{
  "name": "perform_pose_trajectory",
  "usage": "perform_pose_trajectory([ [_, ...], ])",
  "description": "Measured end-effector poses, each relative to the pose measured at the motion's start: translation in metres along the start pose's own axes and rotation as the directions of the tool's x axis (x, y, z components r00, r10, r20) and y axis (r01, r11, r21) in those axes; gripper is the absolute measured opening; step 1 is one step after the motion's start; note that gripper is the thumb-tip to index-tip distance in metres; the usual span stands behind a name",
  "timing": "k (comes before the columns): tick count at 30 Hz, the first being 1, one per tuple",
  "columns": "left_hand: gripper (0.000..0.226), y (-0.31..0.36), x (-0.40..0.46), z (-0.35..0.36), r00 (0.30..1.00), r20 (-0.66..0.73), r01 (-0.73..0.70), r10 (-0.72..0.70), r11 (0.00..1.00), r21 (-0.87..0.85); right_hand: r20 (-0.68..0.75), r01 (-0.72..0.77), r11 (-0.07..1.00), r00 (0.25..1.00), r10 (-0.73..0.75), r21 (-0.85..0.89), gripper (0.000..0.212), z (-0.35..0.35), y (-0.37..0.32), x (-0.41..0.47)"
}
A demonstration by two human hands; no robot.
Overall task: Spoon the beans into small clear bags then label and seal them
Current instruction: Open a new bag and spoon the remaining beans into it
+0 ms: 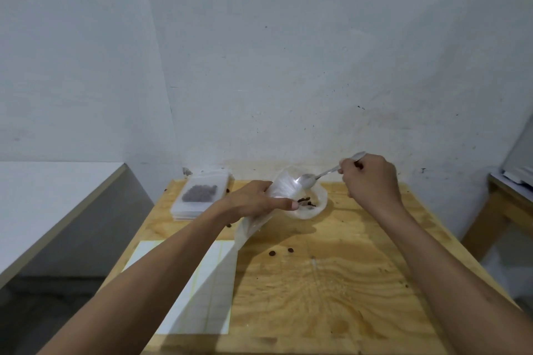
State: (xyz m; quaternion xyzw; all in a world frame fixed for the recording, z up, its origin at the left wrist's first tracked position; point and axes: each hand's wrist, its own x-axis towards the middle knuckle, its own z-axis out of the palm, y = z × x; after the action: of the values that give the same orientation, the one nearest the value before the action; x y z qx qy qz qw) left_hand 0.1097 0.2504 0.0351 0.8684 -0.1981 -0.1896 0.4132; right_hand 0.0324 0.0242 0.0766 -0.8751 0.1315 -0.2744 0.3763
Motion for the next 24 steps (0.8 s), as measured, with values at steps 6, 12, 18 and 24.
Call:
perform_pose_trajectory([
  [6,0.079,-0.004,0.0,-0.002,0.999,-0.05,-0.018,0.015,0.999,-0.045,-0.065,0.052,0.943,0.995,-0.077,-0.33,0.04,0.007,0.021,-0.008],
  [12,0.041,0.017,-0.003,0.005,0.99,-0.081,-0.125,0.116,0.984,-0.123,-0.005,0.055,0.887,0.998,-0.064,-0.458,0.034,0.029,0.042,-0.021],
  [18,0.042,0.06,0.002,0.015,0.969,0.028,-0.247,0.247,0.969,-0.018,-0.116,-0.412,0.901,0.91,0.398,-0.137,0.043,0.042,0.053,-0.021],
  [24,0.047,0.052,0.01,0.012,0.981,0.019,-0.193,0.194,0.98,-0.042,0.019,-0.622,0.744,0.77,0.638,0.243,0.036,0.04,0.067,-0.027],
])
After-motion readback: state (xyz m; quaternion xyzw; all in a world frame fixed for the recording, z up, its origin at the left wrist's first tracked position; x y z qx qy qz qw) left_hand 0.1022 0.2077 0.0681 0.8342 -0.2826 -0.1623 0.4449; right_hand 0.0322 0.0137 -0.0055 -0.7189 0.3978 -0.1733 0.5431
